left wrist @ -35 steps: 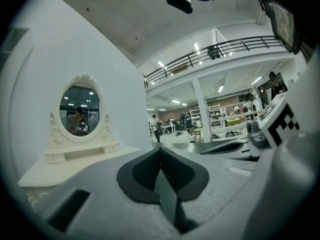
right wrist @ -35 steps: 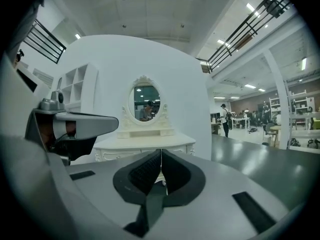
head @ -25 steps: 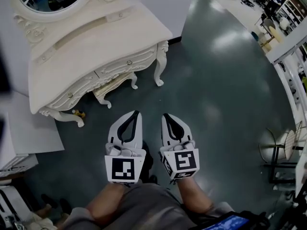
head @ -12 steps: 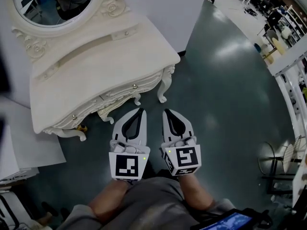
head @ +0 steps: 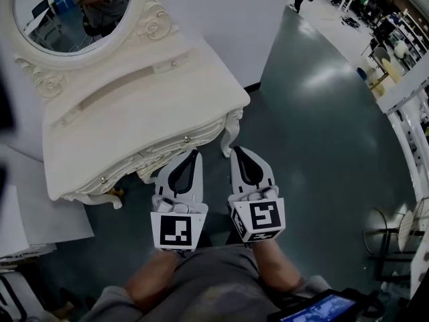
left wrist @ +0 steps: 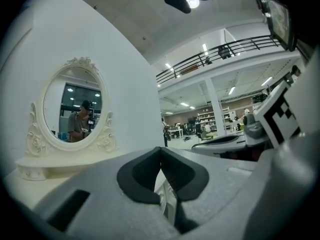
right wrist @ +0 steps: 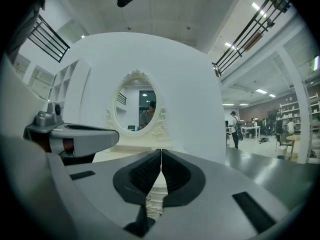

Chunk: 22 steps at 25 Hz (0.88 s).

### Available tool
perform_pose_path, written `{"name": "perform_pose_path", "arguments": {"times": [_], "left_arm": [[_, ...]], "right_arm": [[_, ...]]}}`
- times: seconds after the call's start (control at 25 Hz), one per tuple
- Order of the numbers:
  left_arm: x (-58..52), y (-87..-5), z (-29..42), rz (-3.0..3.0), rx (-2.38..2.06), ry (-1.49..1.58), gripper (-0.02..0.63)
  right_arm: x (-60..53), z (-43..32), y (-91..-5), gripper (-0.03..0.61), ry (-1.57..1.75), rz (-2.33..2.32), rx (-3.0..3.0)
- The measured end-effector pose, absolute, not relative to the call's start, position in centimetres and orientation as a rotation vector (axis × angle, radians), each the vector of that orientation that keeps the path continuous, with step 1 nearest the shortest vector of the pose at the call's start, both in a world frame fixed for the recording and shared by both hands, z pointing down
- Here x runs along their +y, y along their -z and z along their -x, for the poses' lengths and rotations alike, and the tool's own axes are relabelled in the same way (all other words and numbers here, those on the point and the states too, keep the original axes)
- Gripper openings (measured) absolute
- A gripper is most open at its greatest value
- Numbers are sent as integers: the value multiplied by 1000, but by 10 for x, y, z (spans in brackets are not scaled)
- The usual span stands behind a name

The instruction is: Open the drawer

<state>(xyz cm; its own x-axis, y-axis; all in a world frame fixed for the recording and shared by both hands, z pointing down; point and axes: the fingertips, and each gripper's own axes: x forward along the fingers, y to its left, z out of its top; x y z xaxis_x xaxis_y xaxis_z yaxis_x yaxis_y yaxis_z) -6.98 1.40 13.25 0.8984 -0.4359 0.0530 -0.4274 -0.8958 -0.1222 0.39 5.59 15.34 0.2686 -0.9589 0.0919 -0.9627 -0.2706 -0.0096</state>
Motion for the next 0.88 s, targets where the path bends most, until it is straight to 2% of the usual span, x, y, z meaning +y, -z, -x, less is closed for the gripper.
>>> {"name": "perform_pose_path", "arguments": {"times": [0.56, 0.88], "left_arm": [[-43, -111, -13, 2847, 1067, 104, 15], [-57, -104, -26, 2687, 1351, 103, 15]], "right_arm": [[-19, -95, -148, 14, -159, -2186, -2215], [-52, -129, -138, 14, -114, -1997, -2386]]}}
